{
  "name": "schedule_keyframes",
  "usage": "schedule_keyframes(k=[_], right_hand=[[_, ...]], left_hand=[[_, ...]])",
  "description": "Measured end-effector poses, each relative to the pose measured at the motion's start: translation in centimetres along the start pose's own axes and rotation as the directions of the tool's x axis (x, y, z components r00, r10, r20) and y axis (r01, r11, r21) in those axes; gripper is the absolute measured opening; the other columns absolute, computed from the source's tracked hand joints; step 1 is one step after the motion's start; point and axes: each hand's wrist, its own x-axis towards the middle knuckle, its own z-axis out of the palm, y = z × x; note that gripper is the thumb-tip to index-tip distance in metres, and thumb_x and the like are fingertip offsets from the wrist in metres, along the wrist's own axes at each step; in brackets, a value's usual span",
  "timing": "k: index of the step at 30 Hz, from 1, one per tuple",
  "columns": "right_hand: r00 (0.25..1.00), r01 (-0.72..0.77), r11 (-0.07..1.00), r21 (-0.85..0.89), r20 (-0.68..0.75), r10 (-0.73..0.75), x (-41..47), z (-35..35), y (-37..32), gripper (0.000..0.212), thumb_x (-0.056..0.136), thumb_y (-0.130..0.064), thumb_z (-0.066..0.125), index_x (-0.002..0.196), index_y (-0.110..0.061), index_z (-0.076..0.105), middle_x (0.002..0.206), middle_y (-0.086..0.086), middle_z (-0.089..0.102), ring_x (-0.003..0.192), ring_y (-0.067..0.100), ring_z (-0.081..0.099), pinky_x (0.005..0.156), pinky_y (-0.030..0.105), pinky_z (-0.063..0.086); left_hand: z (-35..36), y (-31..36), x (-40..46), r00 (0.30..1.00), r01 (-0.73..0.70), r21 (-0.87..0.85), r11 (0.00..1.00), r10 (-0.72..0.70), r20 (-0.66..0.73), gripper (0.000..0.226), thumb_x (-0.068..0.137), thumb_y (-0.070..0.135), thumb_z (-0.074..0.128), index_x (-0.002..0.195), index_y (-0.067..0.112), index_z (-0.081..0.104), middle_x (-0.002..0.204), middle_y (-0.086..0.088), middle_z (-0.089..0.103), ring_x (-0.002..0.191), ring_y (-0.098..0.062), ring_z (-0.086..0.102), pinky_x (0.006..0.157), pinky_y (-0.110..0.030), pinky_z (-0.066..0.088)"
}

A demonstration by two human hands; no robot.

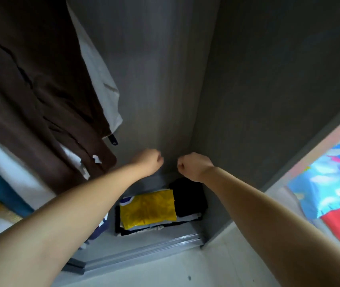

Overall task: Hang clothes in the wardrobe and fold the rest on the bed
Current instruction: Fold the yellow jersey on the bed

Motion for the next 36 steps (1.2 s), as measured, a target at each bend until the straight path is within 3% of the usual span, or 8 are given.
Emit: schedule_keyframes(k=[6,10,12,15,21,30,34,36], right_hand=[[0.982,-0.082,0.995,0.060,0.175,0.071,-8.2,0.7,5.9,0.030,0.096,-0.024,0.039,0.107,-0.013,0.065,0.106,0.012,0.067,0.098,0.031,0.063,0.071,0.030,0.045],[0.971,-0.119,0.993,0.019,0.212,0.113,-14.9,1.8,11.8,0.031,0.095,-0.018,0.040,0.109,-0.008,0.066,0.109,0.013,0.067,0.101,0.032,0.063,0.079,0.033,0.050],[0.968,-0.154,0.988,0.011,0.204,0.148,-18.7,2.3,15.3,0.031,0.096,-0.018,0.042,0.114,-0.008,0.065,0.116,0.014,0.065,0.106,0.032,0.061,0.083,0.033,0.049],[0.948,-0.262,0.964,0.037,0.197,0.250,-24.4,2.8,20.3,0.031,0.096,-0.022,0.043,0.115,-0.010,0.063,0.116,0.013,0.063,0.108,0.032,0.060,0.085,0.033,0.047],[0.861,-0.474,0.880,0.036,0.227,0.454,-39.4,3.5,31.0,0.027,0.094,-0.017,0.045,0.112,-0.009,0.063,0.110,0.010,0.067,0.102,0.030,0.062,0.081,0.034,0.051],[0.584,-0.812,0.559,0.168,0.253,0.771,-59.7,6.0,41.9,0.032,0.099,-0.019,0.036,0.107,-0.004,0.063,0.102,0.011,0.067,0.088,0.028,0.066,0.073,0.039,0.057],[0.442,-0.897,0.415,0.155,0.328,0.835,-66.3,8.1,45.8,0.033,0.100,-0.017,0.033,0.101,-0.004,0.064,0.089,0.009,0.070,0.077,0.022,0.069,0.052,0.028,0.048],[0.373,-0.928,0.346,0.139,0.343,0.862,-68.9,8.7,48.1,0.033,0.099,-0.015,0.033,0.099,-0.004,0.064,0.085,0.009,0.071,0.071,0.022,0.067,0.057,0.029,0.048]], left_hand=[[3.9,7.4,-1.4,0.987,-0.079,-0.007,0.997,0.079,0.137,0.024,0.097,0.027,0.046,0.076,0.017,0.052,0.093,-0.013,0.063,0.092,-0.032,0.061,0.079,-0.036,0.049],[7.7,14.3,-3.8,0.970,-0.150,0.090,0.985,0.129,0.207,0.031,0.096,0.032,0.044,0.069,0.018,0.051,0.080,-0.003,0.055,0.080,-0.026,0.058,0.068,-0.030,0.045],[9.9,18.2,-5.5,0.952,-0.183,0.137,0.974,0.141,0.271,0.031,0.097,0.034,0.042,0.073,0.017,0.053,0.086,-0.004,0.058,0.081,-0.026,0.058,0.066,-0.029,0.042],[12.9,24.6,-7.3,0.927,-0.229,0.136,0.964,0.173,0.332,0.029,0.096,0.031,0.043,0.088,0.010,0.062,0.101,-0.010,0.065,0.092,-0.031,0.062,0.074,-0.031,0.049],[16.5,42.0,-10.6,0.839,-0.480,0.109,0.871,0.419,0.349,0.030,0.095,0.028,0.042,0.095,0.007,0.063,0.112,-0.015,0.063,0.102,-0.032,0.059,0.074,-0.030,0.042],[22.8,63.7,-14.7,0.577,-0.791,0.083,0.607,0.693,0.433,0.027,0.094,0.032,0.043,0.081,0.014,0.060,0.102,-0.008,0.065,0.098,-0.029,0.059,0.075,-0.032,0.043],[27.2,71.8,-16.5,0.440,-0.861,0.032,0.508,0.713,0.546,0.032,0.096,0.031,0.042,0.076,0.012,0.058,0.080,-0.004,0.058,0.081,-0.029,0.058,0.064,-0.032,0.040],[29.0,76.1,-16.8,0.379,-0.894,0.022,0.448,0.728,0.571,0.033,0.097,0.030,0.041,0.079,0.009,0.059,0.075,-0.004,0.055,0.073,-0.026,0.054,0.061,-0.031,0.038]])
